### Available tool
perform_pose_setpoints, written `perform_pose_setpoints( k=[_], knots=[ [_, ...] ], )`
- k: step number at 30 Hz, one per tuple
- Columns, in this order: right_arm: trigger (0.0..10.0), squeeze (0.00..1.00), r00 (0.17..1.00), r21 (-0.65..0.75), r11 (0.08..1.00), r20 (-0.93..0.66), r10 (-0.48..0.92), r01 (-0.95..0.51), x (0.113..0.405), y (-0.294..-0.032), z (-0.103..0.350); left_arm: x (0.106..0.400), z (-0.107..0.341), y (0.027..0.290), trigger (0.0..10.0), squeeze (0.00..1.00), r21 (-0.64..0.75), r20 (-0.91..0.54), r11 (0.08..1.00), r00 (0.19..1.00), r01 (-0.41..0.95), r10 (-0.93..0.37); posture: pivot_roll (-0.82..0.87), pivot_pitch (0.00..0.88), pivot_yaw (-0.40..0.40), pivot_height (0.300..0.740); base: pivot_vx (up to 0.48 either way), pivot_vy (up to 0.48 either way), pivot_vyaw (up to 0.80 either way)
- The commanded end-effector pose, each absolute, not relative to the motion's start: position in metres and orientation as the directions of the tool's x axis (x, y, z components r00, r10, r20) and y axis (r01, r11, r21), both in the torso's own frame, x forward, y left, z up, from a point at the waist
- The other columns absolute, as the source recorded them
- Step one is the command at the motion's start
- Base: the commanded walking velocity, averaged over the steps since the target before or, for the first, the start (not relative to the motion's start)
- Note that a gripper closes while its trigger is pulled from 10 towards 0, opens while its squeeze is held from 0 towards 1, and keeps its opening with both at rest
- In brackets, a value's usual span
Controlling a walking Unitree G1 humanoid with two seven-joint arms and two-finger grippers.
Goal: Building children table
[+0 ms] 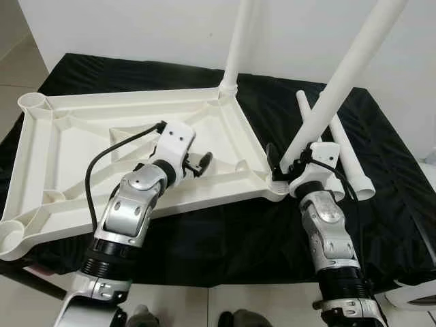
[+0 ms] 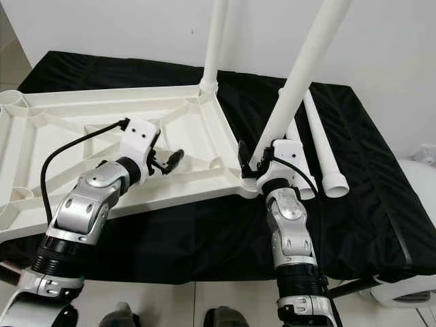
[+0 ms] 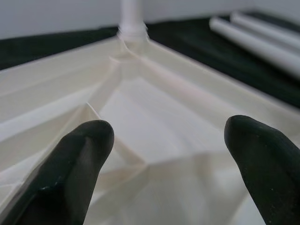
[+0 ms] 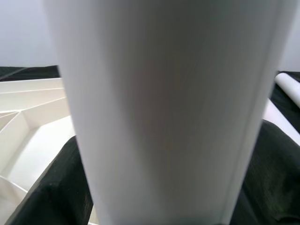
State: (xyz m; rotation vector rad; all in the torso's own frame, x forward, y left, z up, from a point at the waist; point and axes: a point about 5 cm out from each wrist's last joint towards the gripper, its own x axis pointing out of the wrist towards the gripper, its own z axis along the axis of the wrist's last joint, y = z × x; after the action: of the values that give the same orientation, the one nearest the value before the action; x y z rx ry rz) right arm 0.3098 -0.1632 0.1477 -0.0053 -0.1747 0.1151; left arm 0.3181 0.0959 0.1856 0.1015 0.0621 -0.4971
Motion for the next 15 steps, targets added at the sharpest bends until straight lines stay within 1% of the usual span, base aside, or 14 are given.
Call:
perform_pose_setpoints(
  k=[1, 4, 8, 13, 15],
  knots=[
    [10.0, 0.0, 0.98, -0.012, 0.994, 0.163, 0.111, -0.111, 0.31, -0.167, 0.144, 0.32, 0.196, 0.102, 10.0, 0.0, 0.067, -0.021, 0.925, 0.927, 0.374, -0.373, 0.01, 0.039, -0.081, 0.74, 0.0, 0.0, 0.0],
    [10.0, 0.0, 0.979, -0.011, 0.993, 0.165, 0.12, -0.12, 0.31, -0.167, 0.143, 0.319, 0.197, 0.109, 10.0, 0.0, -0.001, 0.05, 0.958, 0.957, 0.285, -0.285, 0.02, 0.041, -0.082, 0.74, 0.0, 0.0, 0.0],
    [10.0, 0.0, 0.978, -0.013, 0.992, 0.165, 0.127, -0.127, 0.31, -0.168, 0.142, 0.315, 0.194, 0.11, 10.0, 0.0, 0.034, 0.097, 0.972, 0.967, 0.233, -0.236, 0.02, 0.041, -0.076, 0.74, 0.0, 0.0, 0.0],
    [10.0, 0.0, 0.976, -0.013, 0.99, 0.167, 0.138, -0.138, 0.31, -0.168, 0.141, 0.314, 0.194, 0.112, 10.0, 0.0, 0.046, 0.108, 0.979, 0.973, 0.198, -0.202, 0.02, 0.04, -0.07, 0.74, 0.0, 0.0, 0.0],
    [10.0, 0.0, 0.974, -0.016, 0.988, 0.167, 0.152, -0.152, 0.311, -0.168, 0.14, 0.315, 0.193, 0.117, 10.0, 0.0, 0.157, 0.108, 0.978, 0.982, 0.14, -0.158, 0.02, 0.043, -0.062, 0.74, 0.0, 0.0, 0.0]
  ],
)
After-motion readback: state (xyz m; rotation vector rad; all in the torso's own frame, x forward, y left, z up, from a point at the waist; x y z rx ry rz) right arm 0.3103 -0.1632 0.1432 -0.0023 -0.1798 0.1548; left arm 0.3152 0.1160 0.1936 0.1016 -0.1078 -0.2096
